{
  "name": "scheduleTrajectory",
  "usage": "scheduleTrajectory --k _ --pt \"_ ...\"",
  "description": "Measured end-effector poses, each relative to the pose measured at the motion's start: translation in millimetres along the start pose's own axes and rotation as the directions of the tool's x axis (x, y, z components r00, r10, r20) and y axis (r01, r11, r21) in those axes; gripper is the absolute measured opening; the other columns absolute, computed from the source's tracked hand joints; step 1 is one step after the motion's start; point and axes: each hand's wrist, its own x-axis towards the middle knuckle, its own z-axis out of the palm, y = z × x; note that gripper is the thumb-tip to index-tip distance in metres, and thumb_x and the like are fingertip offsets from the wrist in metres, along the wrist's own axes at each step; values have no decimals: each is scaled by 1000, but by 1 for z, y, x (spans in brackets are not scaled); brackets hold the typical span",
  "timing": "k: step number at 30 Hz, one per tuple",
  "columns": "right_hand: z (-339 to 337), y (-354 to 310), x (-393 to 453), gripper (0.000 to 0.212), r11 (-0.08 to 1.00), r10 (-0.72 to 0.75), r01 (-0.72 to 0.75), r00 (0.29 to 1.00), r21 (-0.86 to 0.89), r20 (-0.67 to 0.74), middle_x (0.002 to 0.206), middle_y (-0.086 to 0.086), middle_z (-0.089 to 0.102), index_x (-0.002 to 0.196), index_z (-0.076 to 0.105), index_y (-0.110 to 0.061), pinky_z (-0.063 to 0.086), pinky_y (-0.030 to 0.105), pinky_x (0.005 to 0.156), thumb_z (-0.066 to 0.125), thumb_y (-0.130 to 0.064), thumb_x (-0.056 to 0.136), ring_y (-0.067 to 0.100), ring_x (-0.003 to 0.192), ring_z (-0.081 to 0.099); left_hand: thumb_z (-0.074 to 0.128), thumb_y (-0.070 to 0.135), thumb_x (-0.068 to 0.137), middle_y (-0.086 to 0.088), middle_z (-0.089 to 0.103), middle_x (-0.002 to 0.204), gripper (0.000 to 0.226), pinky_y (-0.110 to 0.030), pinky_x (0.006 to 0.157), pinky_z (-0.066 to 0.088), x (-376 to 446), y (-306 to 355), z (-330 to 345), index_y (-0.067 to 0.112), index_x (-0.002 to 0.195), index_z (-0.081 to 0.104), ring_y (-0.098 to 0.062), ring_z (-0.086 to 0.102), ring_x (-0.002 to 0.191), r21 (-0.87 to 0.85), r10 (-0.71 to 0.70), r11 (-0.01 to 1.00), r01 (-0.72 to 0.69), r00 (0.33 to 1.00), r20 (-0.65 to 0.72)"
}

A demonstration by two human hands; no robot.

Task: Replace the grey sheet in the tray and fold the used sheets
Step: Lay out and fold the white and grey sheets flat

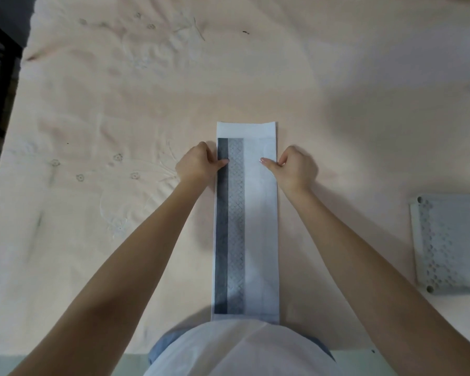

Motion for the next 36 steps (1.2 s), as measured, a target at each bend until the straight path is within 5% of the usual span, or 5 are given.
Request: scheduleTrajectory --k 8,15,20,30,36 --pt "-11 -10 -67 27 978 -118 135 987 157 -112 64 16 60 64 56 0 18 25 54 70 -16 80 30 58 58 52 22 90 -13 56 111 24 -37 69 41 -27 34 5 4 106 55 -30 51 103 190 380 911 -366 924 -39" --pt "-8 9 -143 41 990 89 -116 953 78 288 61 -4 35 64 36 -17 31 27 60 62 -42 84 21 66 47 53 66 81 -15 40 135 80 -40 88 42 -44 60 21 8 134 38 -32 39 122 353 272 894 -276 960 61" --pt "-5 10 -170 58 976 218 -208 893 -67 394 118 7 58 129 40 -10 46 34 87 58 -47 88 25 108 58 51 69 80 -14 31 144 87 -39 97 38 -52 70 24 9 140 30 -31 32 129 453 218 860 -235 972 90" --pt "-6 -1 -194 51 959 256 -281 912 33 320 125 13 43 119 42 -5 46 34 88 67 -33 85 29 110 53 49 67 81 -12 32 140 84 -37 97 36 -67 69 26 9 138 31 -29 33 127 484 241 835 -262 965 106" --pt "-3 6 -200 50 895 270 -395 849 207 454 96 0 50 119 41 -9 44 30 74 68 -33 84 18 91 55 48 58 87 -13 35 137 72 -39 98 36 -70 63 28 6 135 35 -30 35 125 431 285 853 -294 954 88"
